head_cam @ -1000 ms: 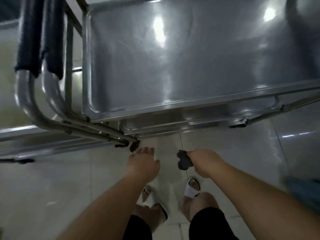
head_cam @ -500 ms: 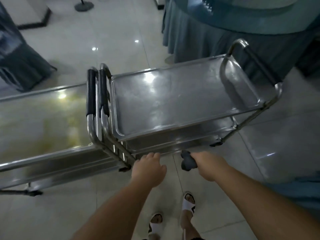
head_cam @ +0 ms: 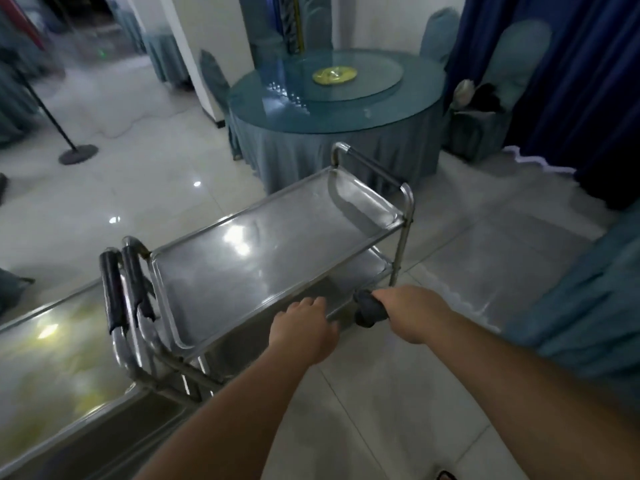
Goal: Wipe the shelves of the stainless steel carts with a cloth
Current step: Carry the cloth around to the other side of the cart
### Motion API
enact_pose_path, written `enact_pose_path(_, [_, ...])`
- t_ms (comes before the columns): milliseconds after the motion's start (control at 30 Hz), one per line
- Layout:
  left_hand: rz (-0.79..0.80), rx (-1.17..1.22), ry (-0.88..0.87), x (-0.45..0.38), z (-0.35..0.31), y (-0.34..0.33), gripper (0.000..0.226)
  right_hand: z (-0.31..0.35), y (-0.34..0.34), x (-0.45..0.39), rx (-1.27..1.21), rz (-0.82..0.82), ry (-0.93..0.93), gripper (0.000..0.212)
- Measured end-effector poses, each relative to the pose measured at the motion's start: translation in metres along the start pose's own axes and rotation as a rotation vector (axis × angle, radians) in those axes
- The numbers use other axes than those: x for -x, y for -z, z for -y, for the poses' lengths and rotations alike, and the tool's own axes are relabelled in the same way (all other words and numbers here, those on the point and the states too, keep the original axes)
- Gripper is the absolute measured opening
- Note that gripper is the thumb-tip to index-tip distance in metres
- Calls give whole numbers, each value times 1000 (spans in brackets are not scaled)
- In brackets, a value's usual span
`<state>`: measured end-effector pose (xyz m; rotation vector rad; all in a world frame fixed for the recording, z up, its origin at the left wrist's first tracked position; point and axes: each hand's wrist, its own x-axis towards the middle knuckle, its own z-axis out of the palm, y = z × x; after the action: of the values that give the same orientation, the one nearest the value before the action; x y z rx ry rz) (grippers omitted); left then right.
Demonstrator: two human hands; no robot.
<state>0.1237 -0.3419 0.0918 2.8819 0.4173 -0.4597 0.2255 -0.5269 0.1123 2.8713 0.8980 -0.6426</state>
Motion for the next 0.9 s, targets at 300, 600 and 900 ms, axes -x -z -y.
enact_pose_path(300, [-69, -24, -156, -68, -205, 32, 56, -209, 38, 23, -142, 5, -214, 58])
enact_pose_path(600, [-72, -57, -285, -132, -383, 35, 57, -413, 57, 42, -267, 28, -457, 54])
enact_pose_path(900, [-39, -116, -295, -256, -443, 51, 58, -497, 76, -50, -246, 111, -386, 45])
